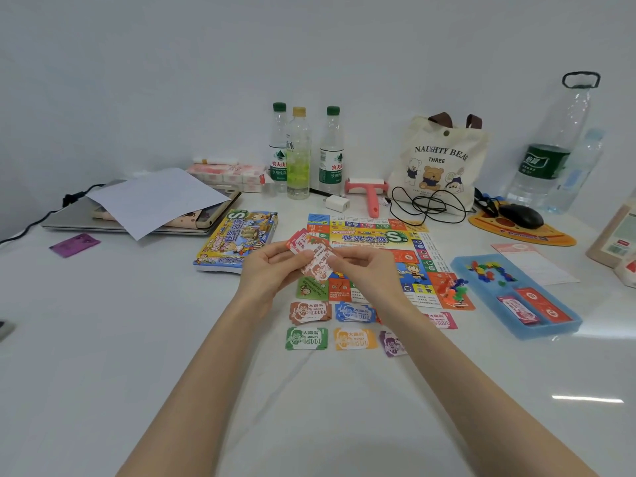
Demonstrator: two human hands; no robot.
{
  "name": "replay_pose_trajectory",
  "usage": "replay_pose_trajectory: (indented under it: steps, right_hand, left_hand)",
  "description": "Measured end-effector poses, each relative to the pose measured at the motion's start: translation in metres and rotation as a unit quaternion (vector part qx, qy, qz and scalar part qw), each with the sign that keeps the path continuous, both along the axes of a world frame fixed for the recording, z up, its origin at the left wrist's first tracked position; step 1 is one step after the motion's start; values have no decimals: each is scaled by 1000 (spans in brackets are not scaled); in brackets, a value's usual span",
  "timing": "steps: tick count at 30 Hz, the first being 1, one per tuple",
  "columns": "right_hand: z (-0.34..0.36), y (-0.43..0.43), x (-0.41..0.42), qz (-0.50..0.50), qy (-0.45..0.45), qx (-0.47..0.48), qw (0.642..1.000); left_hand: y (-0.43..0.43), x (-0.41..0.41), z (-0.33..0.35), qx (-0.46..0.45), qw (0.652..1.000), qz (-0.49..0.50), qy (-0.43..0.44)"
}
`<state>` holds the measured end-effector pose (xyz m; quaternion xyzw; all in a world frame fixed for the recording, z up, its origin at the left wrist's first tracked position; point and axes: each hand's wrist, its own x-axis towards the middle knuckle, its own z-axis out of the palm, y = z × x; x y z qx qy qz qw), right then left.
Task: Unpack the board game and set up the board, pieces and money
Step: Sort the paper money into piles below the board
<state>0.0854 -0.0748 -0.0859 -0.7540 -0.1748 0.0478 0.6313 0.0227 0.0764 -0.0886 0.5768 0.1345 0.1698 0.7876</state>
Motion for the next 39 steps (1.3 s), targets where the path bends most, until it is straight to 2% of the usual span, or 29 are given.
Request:
replay_pose_trajectory:
  steps: [9, 18, 27, 33, 39]
  right_hand:
    - [7, 0, -2, -14, -21, 15, 1000]
    - [6, -4, -3, -14, -4, 46, 999]
    - [7, -4, -5, -6, 11, 67, 998]
    - [9, -2, -7, 0, -1, 48, 999]
    - [8, -1, -8, -26, -6, 63, 998]
  left_hand:
    - [0, 2, 1, -48, 999, -18, 9]
    - [3, 4, 2, -81, 996, -17, 18]
    - [0, 1, 5, -65, 998, -13, -6]
    - [-2, 0, 6, -48, 999, -25, -6]
    - [-4, -1, 7, -54, 998, -38, -5]
